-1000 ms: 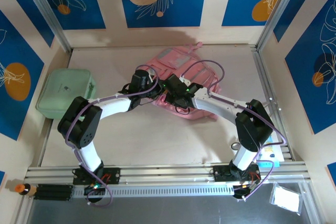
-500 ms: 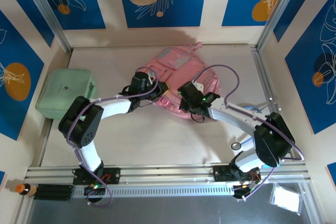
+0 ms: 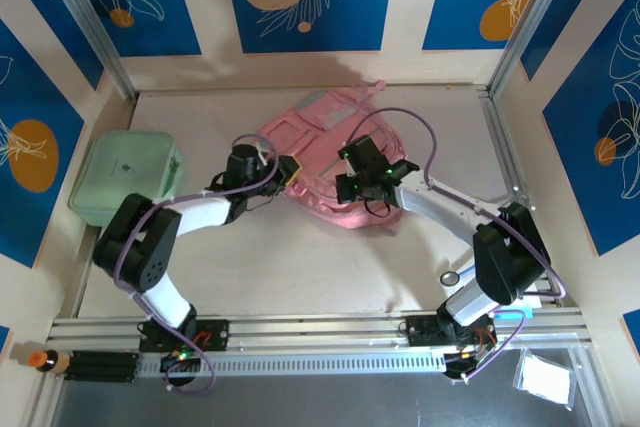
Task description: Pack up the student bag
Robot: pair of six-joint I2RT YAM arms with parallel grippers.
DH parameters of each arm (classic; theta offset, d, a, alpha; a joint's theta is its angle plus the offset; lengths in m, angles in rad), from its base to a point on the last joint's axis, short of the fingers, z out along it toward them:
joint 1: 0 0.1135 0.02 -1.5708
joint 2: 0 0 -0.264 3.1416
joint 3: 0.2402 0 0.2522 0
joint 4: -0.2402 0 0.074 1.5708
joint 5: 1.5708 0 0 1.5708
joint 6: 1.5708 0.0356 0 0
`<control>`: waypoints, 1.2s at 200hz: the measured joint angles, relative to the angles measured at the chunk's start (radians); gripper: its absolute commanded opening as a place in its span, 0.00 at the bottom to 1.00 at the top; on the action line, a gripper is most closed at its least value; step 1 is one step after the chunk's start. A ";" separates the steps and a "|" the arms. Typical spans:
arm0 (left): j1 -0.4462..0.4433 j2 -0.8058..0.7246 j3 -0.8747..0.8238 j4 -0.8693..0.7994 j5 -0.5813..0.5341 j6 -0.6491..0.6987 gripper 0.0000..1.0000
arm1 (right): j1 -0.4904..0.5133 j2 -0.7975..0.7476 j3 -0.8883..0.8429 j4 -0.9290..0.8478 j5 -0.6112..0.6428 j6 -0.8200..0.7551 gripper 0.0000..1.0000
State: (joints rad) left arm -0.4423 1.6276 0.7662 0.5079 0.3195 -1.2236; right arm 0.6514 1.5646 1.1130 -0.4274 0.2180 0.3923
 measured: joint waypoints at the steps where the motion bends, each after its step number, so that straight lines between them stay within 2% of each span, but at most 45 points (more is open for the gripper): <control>1: 0.002 -0.006 -0.004 -0.002 -0.002 0.002 0.37 | 0.002 0.002 0.002 0.001 -0.002 -0.001 0.00; 51: 0.026 -0.170 -0.091 -0.043 -0.061 0.002 0.40 | 0.079 0.130 0.140 0.048 -0.112 -0.039 0.00; 87: 0.026 -0.178 -0.093 -0.055 -0.063 0.002 0.40 | 0.114 0.199 0.221 0.069 -0.148 -0.050 0.00; 126: 0.026 -0.152 -0.091 -0.052 -0.058 0.002 0.39 | 0.124 0.214 0.235 0.069 -0.151 -0.052 0.00; 157: 0.026 -0.126 -0.084 -0.043 -0.041 -0.002 0.28 | 0.126 0.221 0.240 0.058 -0.143 -0.053 0.00; 201: 0.026 -0.111 -0.068 -0.044 -0.018 0.006 0.00 | 0.148 0.222 0.245 0.012 -0.053 -0.056 0.00; 240: 0.025 -0.103 -0.067 -0.046 -0.013 0.013 0.00 | 0.134 0.167 0.181 0.005 0.016 -0.042 0.00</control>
State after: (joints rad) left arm -0.4171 1.5242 0.6994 0.4618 0.3061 -1.2106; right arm 0.7849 1.7317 1.2938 -0.4229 0.2337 0.3500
